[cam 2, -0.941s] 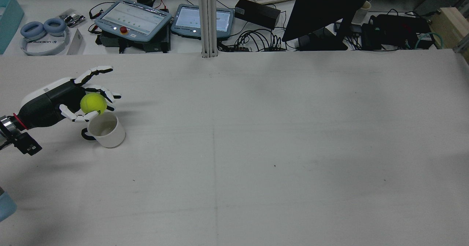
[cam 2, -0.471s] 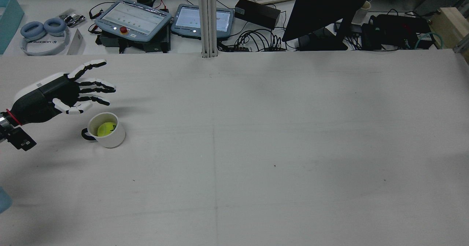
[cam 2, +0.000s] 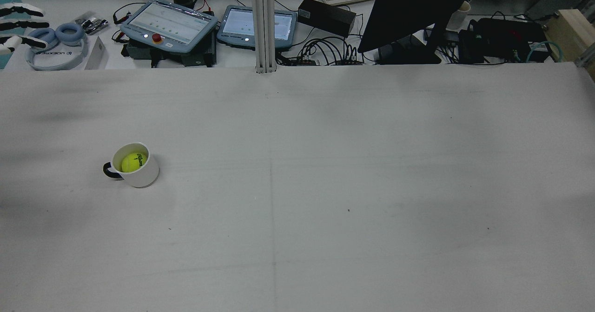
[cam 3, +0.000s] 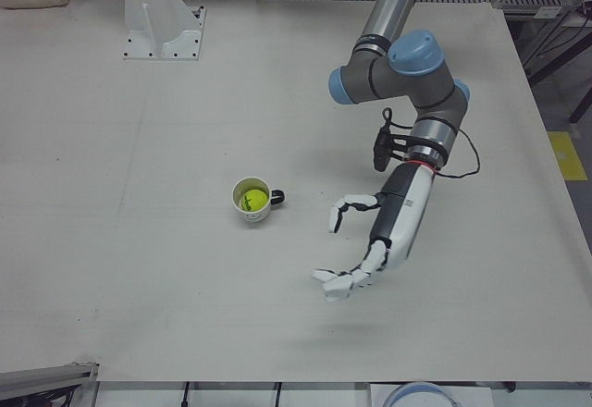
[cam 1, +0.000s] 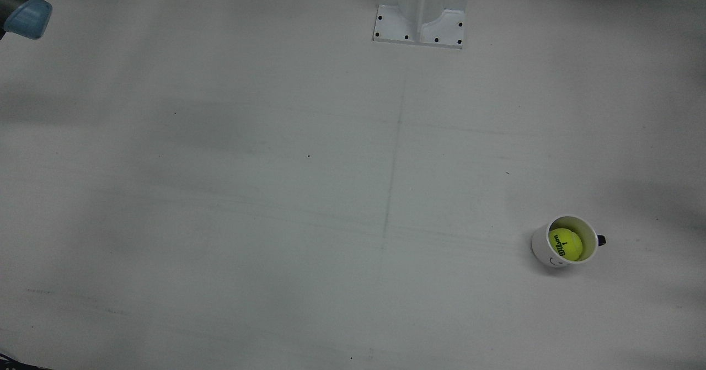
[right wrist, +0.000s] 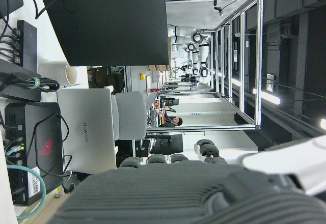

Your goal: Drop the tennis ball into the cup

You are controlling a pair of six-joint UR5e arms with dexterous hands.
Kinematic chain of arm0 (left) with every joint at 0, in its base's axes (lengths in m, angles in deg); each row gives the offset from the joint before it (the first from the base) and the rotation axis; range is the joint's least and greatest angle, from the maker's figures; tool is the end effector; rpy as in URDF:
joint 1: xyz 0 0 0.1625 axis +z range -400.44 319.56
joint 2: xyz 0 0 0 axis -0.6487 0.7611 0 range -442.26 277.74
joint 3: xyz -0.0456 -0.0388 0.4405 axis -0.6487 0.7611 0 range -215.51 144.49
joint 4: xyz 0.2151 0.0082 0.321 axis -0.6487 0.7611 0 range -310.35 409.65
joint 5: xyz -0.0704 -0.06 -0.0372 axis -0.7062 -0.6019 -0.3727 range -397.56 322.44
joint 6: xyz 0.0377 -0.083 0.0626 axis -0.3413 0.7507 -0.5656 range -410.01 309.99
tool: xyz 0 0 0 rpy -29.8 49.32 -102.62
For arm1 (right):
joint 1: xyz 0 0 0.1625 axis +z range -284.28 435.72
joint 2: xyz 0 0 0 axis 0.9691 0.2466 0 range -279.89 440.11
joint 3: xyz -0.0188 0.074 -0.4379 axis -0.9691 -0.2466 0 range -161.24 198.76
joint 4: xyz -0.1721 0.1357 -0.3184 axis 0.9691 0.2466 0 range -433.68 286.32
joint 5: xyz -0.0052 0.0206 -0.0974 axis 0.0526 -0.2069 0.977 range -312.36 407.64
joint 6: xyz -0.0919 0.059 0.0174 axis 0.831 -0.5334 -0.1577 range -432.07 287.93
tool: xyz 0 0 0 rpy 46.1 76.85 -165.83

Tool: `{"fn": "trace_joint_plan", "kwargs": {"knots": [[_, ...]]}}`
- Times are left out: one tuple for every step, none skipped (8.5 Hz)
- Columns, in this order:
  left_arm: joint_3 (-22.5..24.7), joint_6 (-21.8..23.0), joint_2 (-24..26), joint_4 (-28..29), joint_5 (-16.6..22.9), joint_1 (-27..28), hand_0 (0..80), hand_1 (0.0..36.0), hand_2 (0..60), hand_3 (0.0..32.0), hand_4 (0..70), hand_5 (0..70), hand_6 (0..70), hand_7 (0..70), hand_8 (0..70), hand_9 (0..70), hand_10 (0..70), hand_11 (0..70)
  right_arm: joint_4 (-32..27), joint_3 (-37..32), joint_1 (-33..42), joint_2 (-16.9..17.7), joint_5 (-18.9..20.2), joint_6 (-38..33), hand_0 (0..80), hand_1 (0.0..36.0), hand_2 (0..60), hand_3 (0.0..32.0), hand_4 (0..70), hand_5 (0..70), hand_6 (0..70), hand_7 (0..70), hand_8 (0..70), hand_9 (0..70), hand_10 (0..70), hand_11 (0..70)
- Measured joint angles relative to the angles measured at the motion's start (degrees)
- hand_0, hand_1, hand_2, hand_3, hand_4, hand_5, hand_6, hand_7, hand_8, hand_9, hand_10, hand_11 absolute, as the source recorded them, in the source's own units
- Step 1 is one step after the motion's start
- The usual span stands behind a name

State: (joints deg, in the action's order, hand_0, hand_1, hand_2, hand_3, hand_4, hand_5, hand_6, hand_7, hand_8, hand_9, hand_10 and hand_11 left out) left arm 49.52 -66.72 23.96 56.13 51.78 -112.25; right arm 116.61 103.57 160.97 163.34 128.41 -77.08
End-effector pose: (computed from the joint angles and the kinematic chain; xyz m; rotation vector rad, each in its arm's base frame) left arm 0.0645 -0.6268 0.5799 -0.0198 2.2914 -1.6004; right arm 0.1084 -0.5187 0.7090 -0.0168 1.9811 -2.2969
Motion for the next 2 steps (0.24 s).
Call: {"fn": "trace_joint_plan", "kwargs": {"knots": [[-2.7, 0.3, 1.4, -0.2, 0.0, -3.3, 80.0, 36.0, 50.8, 32.0, 9.2, 24.8, 45.8, 26.7, 28.8, 15.3, 19.6, 31.9, 0.0, 0.0, 0.0, 0.0, 0.0, 0.0, 0.0, 0.0, 0.0, 0.0, 0.0, 0.0, 0.0, 0.0, 0.0, 0.0, 0.0, 0.0], [-4.7, 0.6, 2.3, -0.3, 0.0, -5.7, 80.0, 36.0, 48.8, 32.0, 7.3, 24.8, 45.1, 26.1, 28.7, 15.3, 20.1, 32.6, 0.0, 0.0, 0.0, 0.0, 0.0, 0.0, 0.0, 0.0, 0.0, 0.0, 0.0, 0.0, 0.0, 0.0, 0.0, 0.0, 0.0, 0.0]]}}
